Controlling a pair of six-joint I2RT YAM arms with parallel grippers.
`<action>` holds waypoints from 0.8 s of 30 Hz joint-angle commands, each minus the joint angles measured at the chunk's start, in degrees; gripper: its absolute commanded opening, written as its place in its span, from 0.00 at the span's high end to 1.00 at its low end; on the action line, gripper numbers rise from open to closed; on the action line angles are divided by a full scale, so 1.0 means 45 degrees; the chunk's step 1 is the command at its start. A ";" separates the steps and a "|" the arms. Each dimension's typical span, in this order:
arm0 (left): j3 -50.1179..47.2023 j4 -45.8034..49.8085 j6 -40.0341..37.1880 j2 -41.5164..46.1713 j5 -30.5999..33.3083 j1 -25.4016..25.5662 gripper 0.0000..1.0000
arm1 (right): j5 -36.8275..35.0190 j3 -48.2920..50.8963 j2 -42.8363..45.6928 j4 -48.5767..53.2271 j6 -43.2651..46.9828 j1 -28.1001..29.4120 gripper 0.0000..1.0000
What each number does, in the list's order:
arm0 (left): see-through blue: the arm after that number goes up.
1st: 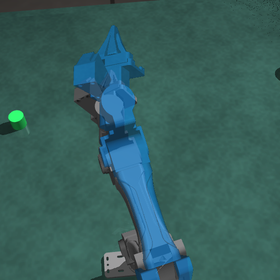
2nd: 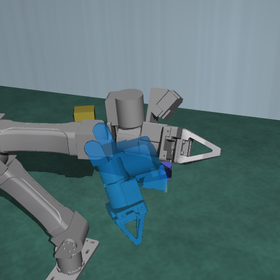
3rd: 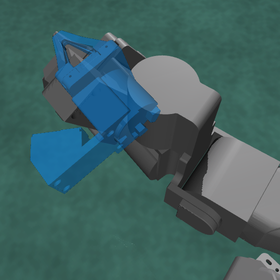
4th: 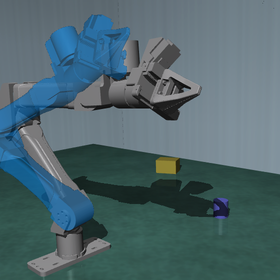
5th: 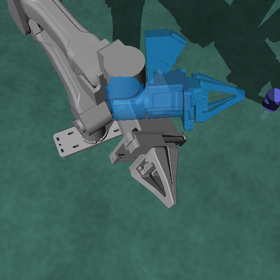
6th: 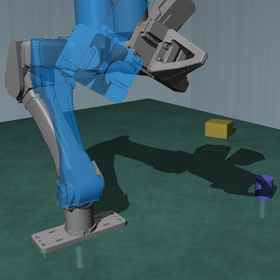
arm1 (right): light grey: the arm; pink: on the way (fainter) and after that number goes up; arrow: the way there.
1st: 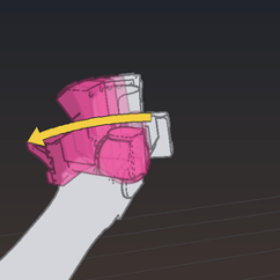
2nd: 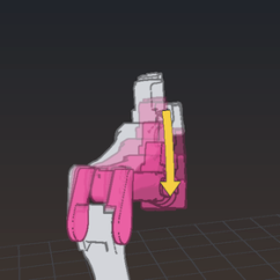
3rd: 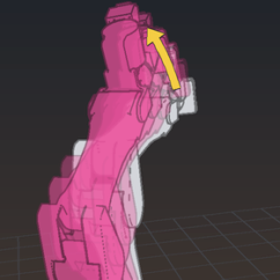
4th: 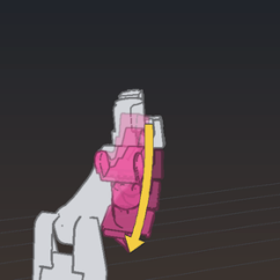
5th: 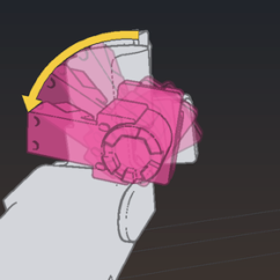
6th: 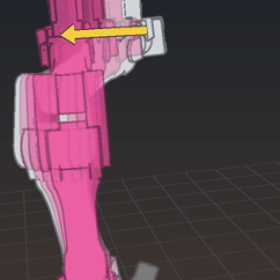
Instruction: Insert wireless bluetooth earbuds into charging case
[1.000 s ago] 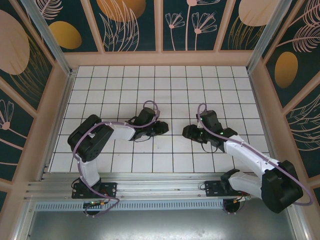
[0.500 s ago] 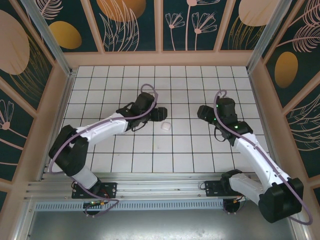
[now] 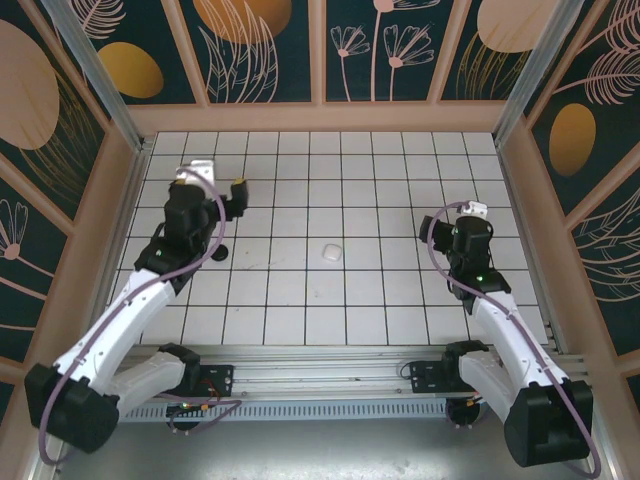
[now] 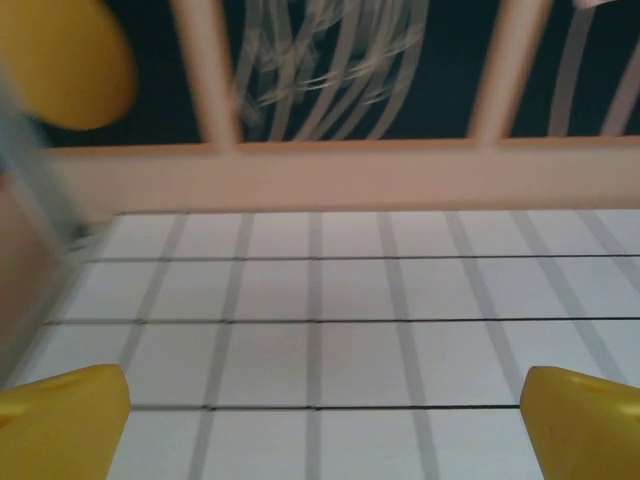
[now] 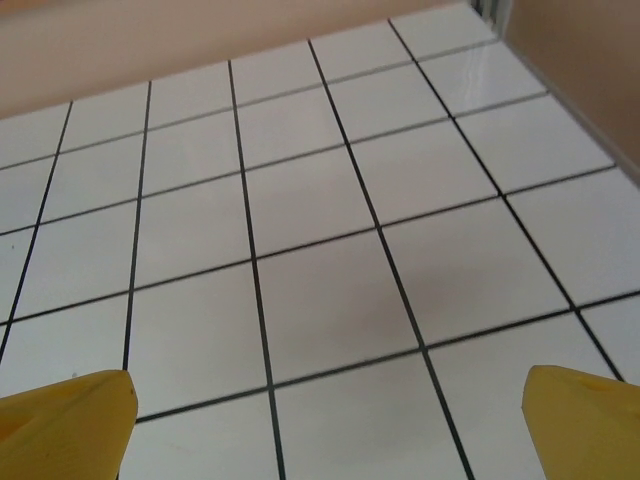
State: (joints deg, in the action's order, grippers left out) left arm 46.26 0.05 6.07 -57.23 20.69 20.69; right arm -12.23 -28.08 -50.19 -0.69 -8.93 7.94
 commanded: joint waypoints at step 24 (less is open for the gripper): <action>-0.9215 -1.4252 -0.1151 -0.0850 0.0545 -0.2670 0.02 | 0.1400 0.5326 -0.4500 -1.5613 0.1835 -0.1515 0.01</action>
State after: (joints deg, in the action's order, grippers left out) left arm 6.37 -52.03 1.58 -59.13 22.98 9.34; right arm -8.86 -5.04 -67.83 -57.69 -0.69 2.20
